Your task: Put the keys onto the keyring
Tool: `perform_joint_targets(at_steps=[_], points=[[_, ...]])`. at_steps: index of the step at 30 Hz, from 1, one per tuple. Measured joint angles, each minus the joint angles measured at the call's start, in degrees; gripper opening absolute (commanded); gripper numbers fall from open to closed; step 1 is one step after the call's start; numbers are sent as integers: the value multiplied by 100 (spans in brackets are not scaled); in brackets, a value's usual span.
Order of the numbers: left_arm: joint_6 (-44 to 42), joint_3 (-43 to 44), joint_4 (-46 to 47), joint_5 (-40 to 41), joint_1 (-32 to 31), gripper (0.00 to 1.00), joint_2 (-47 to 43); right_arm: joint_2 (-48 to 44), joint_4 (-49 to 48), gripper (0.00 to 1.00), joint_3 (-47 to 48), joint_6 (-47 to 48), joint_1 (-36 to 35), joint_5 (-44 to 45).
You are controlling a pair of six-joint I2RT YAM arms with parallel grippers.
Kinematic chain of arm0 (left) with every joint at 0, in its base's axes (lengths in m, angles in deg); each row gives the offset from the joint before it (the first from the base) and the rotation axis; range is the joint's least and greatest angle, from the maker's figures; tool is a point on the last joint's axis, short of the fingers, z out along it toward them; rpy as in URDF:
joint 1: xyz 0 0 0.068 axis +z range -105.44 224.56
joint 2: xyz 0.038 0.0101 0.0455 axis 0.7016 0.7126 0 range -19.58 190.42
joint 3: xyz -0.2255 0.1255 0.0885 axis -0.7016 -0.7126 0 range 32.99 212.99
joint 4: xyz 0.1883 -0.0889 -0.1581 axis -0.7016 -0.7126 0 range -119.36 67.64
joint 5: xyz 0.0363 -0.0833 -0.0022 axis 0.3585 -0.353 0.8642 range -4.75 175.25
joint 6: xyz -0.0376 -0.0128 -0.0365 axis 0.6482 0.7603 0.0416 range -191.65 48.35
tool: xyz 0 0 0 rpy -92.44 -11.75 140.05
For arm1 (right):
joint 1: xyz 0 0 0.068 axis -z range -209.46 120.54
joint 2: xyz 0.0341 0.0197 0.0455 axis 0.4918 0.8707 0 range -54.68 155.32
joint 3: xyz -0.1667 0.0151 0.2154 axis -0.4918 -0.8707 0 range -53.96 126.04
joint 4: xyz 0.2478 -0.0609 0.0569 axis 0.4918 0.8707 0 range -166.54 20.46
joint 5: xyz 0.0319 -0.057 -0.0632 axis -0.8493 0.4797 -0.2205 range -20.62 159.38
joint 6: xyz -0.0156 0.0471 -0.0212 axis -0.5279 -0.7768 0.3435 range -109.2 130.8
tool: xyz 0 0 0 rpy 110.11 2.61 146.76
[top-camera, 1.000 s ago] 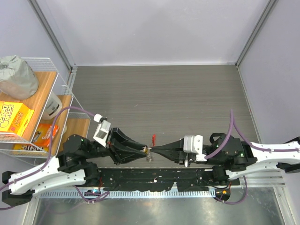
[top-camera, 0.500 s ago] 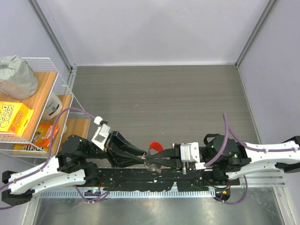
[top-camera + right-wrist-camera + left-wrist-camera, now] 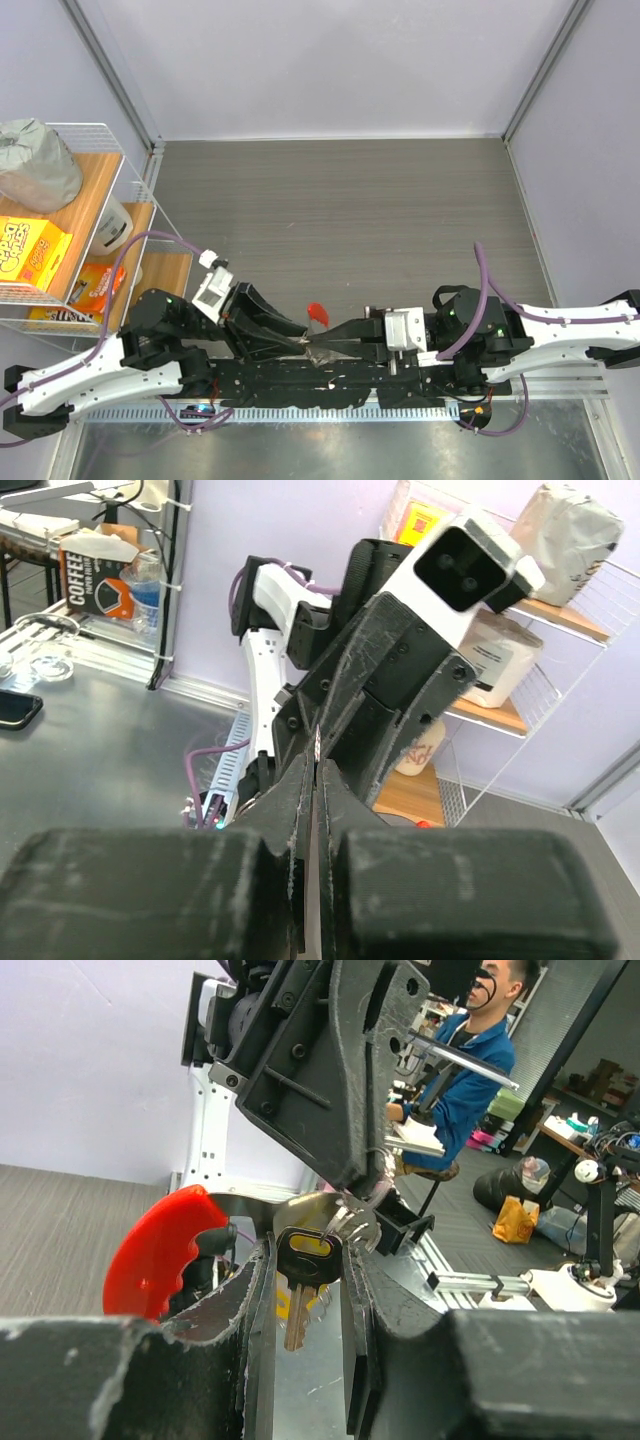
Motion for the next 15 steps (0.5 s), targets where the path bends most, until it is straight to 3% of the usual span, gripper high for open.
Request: perform_joint_targets(at_steps=[3, 7, 15], points=[[20, -22, -9, 136, 0, 39, -146, -98, 2, 5, -2, 15, 0, 269], [9, -107, -125, 481, 0, 49, -450, -256, 15, 6, -72, 0, 4, 772], [-28, -439, -817, 1432, 0, 54, -1060, -715, -103, 6, -492, -146, 17, 1709]])
